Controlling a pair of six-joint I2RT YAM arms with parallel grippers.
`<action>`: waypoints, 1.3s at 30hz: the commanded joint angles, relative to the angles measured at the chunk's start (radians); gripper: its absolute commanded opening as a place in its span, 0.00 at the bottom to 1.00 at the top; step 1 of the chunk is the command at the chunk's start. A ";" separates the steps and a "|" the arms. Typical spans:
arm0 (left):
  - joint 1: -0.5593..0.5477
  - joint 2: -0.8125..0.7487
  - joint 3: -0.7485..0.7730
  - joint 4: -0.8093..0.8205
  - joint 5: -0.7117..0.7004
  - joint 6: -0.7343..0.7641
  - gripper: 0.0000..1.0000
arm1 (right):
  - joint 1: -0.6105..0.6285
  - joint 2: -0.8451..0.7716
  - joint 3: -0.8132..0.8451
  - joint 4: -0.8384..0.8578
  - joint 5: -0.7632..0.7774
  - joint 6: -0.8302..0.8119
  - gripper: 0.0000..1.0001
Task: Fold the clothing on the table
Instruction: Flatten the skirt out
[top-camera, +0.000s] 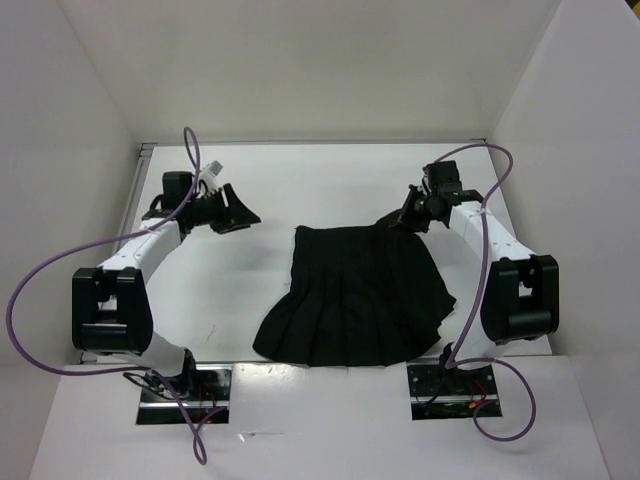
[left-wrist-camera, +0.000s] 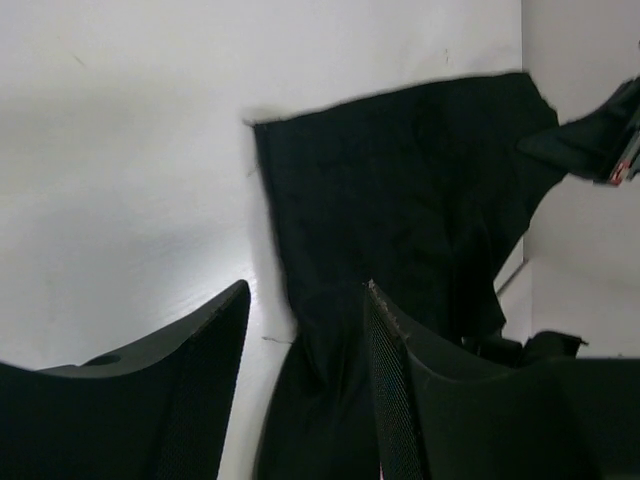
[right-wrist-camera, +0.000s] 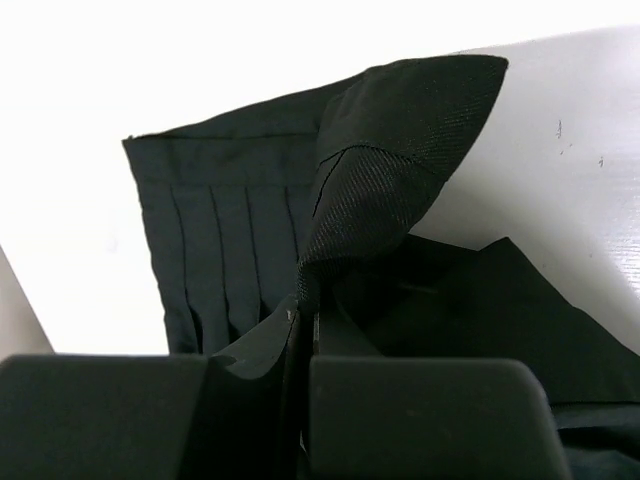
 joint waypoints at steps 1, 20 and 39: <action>-0.049 0.030 -0.075 0.117 0.065 -0.019 0.57 | 0.015 0.014 0.053 0.015 0.023 0.002 0.00; -0.234 0.452 0.111 0.323 -0.112 -0.151 0.53 | 0.025 0.081 0.073 -0.044 0.079 -0.018 0.00; -0.274 0.509 0.169 0.231 -0.197 -0.142 0.00 | -0.058 0.112 0.162 -0.090 0.307 0.020 0.49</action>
